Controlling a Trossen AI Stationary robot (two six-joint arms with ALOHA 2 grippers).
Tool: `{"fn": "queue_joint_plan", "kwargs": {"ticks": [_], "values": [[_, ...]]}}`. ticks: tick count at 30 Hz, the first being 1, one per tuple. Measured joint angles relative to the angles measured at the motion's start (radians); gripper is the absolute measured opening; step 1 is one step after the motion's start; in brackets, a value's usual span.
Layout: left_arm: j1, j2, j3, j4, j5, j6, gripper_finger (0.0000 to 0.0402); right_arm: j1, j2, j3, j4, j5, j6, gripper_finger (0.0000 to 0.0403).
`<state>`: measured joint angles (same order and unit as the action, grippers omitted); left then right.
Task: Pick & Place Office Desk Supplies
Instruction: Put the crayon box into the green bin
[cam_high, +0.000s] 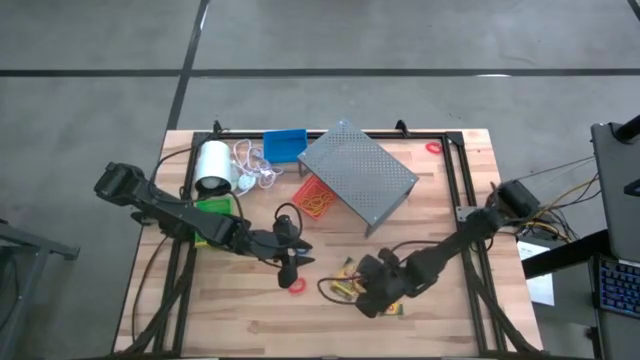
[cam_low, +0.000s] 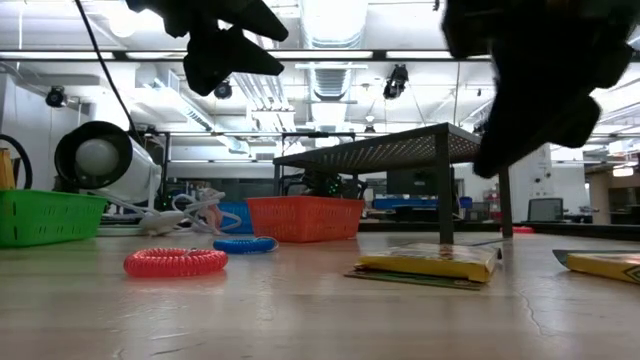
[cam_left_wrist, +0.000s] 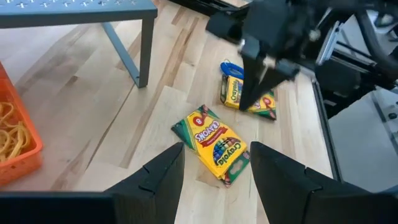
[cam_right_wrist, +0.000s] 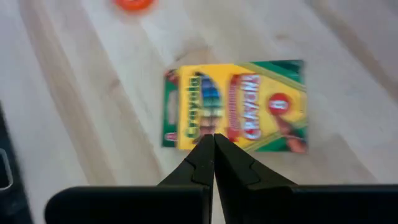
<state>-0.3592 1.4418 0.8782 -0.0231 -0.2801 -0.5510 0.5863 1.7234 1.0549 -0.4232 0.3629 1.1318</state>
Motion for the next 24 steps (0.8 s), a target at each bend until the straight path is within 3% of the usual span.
{"fn": "queue_joint_plan", "kwargs": {"ticks": [8,14,18,24], "values": [[0.002,0.002,-0.001,-0.003,0.000,-0.010,0.0189,0.059,-0.073,-0.195,0.018,0.114,0.205,0.0008],[0.012,0.064,-0.002,0.034,0.028,-0.033,0.0189,0.071,-0.072,-0.321,0.205,0.181,0.199,0.0008],[0.043,0.143,-0.002,0.125,0.163,-0.040,0.0189,0.071,-0.073,-0.346,0.267,0.212,0.171,0.0008],[0.143,0.221,0.013,0.181,0.399,-0.183,0.0189,0.071,-0.073,-0.332,0.282,0.222,0.114,0.0008]]}}
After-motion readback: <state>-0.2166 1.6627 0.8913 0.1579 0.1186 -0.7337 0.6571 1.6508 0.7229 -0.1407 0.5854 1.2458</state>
